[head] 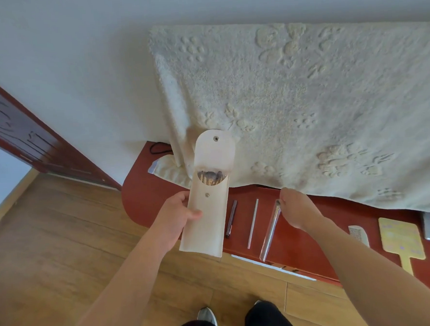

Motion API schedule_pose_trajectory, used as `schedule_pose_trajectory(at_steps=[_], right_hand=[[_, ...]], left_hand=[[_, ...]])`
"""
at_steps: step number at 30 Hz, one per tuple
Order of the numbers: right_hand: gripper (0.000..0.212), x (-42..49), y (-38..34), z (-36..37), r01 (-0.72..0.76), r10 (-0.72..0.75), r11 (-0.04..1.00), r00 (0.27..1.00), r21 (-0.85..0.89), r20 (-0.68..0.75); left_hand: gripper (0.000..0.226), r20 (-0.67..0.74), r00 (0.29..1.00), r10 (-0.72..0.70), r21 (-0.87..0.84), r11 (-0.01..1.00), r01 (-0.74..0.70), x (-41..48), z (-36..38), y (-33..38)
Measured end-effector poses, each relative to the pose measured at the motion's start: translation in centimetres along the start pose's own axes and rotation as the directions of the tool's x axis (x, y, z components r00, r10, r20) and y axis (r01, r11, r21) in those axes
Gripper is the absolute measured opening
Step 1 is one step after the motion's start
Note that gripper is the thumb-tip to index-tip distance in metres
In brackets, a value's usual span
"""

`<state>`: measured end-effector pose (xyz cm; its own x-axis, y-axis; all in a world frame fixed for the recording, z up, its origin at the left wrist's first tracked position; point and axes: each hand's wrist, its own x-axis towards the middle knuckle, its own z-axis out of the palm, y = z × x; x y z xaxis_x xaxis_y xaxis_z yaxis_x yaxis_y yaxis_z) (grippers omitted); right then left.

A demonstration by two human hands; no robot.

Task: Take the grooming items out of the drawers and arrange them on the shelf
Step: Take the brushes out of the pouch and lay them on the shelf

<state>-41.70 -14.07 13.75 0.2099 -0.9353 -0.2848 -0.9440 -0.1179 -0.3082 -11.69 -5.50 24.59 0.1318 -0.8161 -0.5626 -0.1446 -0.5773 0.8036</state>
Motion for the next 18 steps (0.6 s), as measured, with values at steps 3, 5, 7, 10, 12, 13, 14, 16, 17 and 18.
schedule_pose_trajectory(at_steps=[3,5,7,10,12,13,14,16,17,18], right_hand=[[0.022,0.9,0.7,1.6,0.013,-0.014,0.996,1.000,-0.087,-0.001],[0.023,1.2,1.1,2.5,0.037,-0.039,0.991,0.999,-0.127,-0.011],[0.020,1.3,1.5,3.2,0.065,-0.070,0.983,0.997,-0.169,-0.021],[0.018,1.4,1.9,3.8,0.066,-0.073,0.986,0.997,-0.154,-0.038],[0.018,1.6,2.0,3.9,0.058,-0.065,0.988,0.997,-0.145,-0.042],[0.018,1.8,2.1,3.9,0.054,-0.061,0.988,0.997,-0.143,-0.043],[0.018,1.8,2.2,4.0,0.051,-0.058,0.988,0.997,-0.142,-0.046],[0.017,1.9,2.3,4.1,0.044,-0.052,0.989,0.997,-0.143,-0.054],[0.017,1.9,2.3,4.1,0.038,-0.047,0.990,0.997,-0.139,-0.058],[0.016,1.9,2.3,4.1,0.033,-0.041,0.990,0.997,-0.138,-0.061]], left_hand=[[0.042,-0.003,1.000,-0.011,-0.007,1.000,0.011,0.0,0.1,-0.6],[0.041,-0.005,1.000,-0.019,-0.007,1.000,0.019,0.0,0.1,-1.0],[0.040,-0.004,1.000,-0.020,-0.005,1.000,0.020,-0.1,0.1,-1.1],[0.038,0.001,1.000,-0.020,-0.008,1.000,0.020,-0.1,0.3,-1.1],[0.038,0.000,1.000,-0.018,-0.007,1.000,0.018,-0.2,0.4,-1.0],[0.038,0.000,1.000,-0.020,-0.011,1.000,0.020,-0.2,0.5,-0.9],[0.038,0.001,1.000,-0.022,-0.014,1.000,0.022,-0.2,0.6,-0.9],[0.038,0.004,1.000,-0.027,-0.016,1.000,0.027,-0.3,0.8,-0.8],[0.038,0.003,1.000,-0.027,-0.017,1.000,0.027,-0.3,0.9,-0.8],[0.038,0.001,1.000,-0.027,-0.017,0.999,0.027,-0.3,0.9,-0.8]])
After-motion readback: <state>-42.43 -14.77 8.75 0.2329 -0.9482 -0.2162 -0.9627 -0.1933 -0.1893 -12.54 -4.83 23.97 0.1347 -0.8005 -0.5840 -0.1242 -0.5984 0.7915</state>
